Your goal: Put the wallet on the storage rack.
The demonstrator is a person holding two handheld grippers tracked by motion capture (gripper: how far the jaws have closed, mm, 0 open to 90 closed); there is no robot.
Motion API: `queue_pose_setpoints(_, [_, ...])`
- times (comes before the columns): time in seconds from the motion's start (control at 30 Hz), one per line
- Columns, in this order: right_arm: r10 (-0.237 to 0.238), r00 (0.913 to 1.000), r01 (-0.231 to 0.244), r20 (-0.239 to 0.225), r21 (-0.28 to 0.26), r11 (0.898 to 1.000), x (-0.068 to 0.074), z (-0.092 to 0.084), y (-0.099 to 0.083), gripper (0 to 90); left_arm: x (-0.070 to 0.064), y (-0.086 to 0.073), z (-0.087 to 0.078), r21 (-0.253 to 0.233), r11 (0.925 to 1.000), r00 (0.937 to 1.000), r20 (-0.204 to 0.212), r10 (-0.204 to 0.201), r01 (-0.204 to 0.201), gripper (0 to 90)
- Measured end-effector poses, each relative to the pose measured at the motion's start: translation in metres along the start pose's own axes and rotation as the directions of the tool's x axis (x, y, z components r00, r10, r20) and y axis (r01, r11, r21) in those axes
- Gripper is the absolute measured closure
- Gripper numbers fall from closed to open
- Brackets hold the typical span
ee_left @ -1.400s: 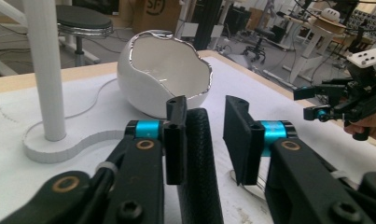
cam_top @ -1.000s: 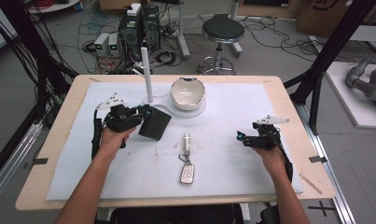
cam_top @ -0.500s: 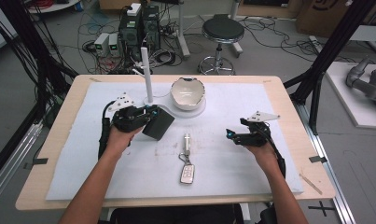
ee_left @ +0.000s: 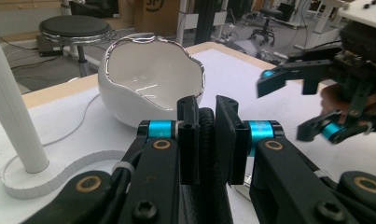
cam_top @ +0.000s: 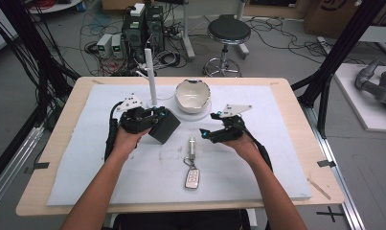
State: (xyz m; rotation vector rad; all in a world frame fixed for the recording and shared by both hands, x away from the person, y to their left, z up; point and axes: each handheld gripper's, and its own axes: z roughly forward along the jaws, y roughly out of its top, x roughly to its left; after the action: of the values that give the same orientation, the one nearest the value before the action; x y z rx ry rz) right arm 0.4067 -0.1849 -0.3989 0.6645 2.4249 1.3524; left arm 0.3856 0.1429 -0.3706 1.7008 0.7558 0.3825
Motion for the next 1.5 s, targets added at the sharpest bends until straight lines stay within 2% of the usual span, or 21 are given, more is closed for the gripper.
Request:
queue_pose_setpoints(0.07, [-0.015,0.9995,0.015,-0.029,-0.001,1.000,0.001,0.010,0.005,20.3,0.000,0.000,0.000,0.001,1.0000,1.0000,0.000,0.000,0.000,79.0])
queue_pose_setpoints(0.17, [-0.025,0.9987,0.025,-0.045,0.004,1.000,0.002,0.023,0.013,20.3,-0.001,0.001,0.001,0.008,1.0000,1.0000,0.003,0.005,-0.005,79.1])
queue_pose_setpoints(0.27, [-0.041,0.9967,0.039,-0.070,-0.030,0.999,0.005,0.033,0.018,20.3,-0.001,0.002,0.002,0.013,0.9999,1.0000,0.003,0.003,-0.003,79.1])
queue_pose_setpoints(0.47, [-0.067,0.9948,0.066,-0.076,-0.015,0.998,0.011,0.052,0.028,20.3,0.000,0.004,0.006,0.022,0.9997,0.9999,0.014,0.005,-0.006,79.0])
queue_pose_setpoints(0.5, [-0.080,0.9925,0.079,-0.092,-0.023,0.997,0.015,0.060,0.034,20.3,-0.001,0.004,0.007,0.025,0.9996,0.9999,0.015,0.007,-0.008,79.0])
queue_pose_setpoints(0.7, [-0.119,0.9854,0.117,-0.122,-0.024,0.993,0.025,0.077,0.040,20.3,0.001,0.005,0.010,0.035,0.9994,0.9996,0.029,-0.003,0.002,78.8])
queue_pose_setpoints(0.77, [-0.128,0.9838,0.125,-0.125,-0.029,0.992,0.026,0.078,0.041,20.4,0.001,0.006,0.011,0.037,0.9993,0.9994,0.033,-0.005,0.004,78.7])
queue_pose_setpoints(0.8, [-0.148,0.9799,0.146,-0.133,-0.029,0.989,0.029,0.081,0.041,27.6,0.001,0.006,0.011,0.041,0.9992,0.9994,0.035,-0.006,0.004,78.2])
queue_pose_setpoints(0.83, [-0.156,0.9789,0.154,-0.132,-0.024,0.988,0.029,0.081,0.041,28.9,0.000,0.006,0.012,0.041,0.9992,0.9994,0.034,-0.004,0.003,78.0])
queue_pose_setpoints(1.07, [-0.156,0.9785,0.156,-0.134,-0.010,0.988,0.028,0.080,0.040,33.3,0.003,0.006,0.012,0.037,0.9990,0.9994,0.023,-0.024,0.023,72.0])
queue_pose_setpoints(1.13, [-0.158,0.9786,0.158,-0.131,-0.012,0.987,0.028,0.079,0.040,33.3,0.005,0.006,0.011,0.032,0.9988,0.9987,0.033,-0.039,0.038,71.4])
queue_pose_setpoints(1.17, [-0.167,0.9777,0.167,-0.128,-0.010,0.986,0.029,0.080,0.040,33.3,0.008,0.005,0.010,0.033,0.9975,0.9965,0.053,-0.065,0.063,69.2])
queue_pose_setpoints(1.3, [-0.172,0.9768,0.172,-0.127,-0.009,0.985,0.029,0.079,0.040,36.1,0.008,0.005,0.010,0.032,0.9974,0.9963,0.054,-0.067,0.065,68.7])
queue_pose_setpoints(1.43, [-0.178,0.9785,0.176,-0.104,-0.029,0.984,0.025,0.074,0.037,50.7,0.009,0.006,0.009,0.031,0.9972,0.9959,0.057,-0.070,0.069,68.3])
queue_pose_setpoints(1.5, [-0.180,0.9779,0.179,-0.106,-0.025,0.984,0.024,0.073,0.037,51.8,0.009,0.005,0.009,0.031,0.9972,0.9959,0.057,-0.070,0.068,68.2])
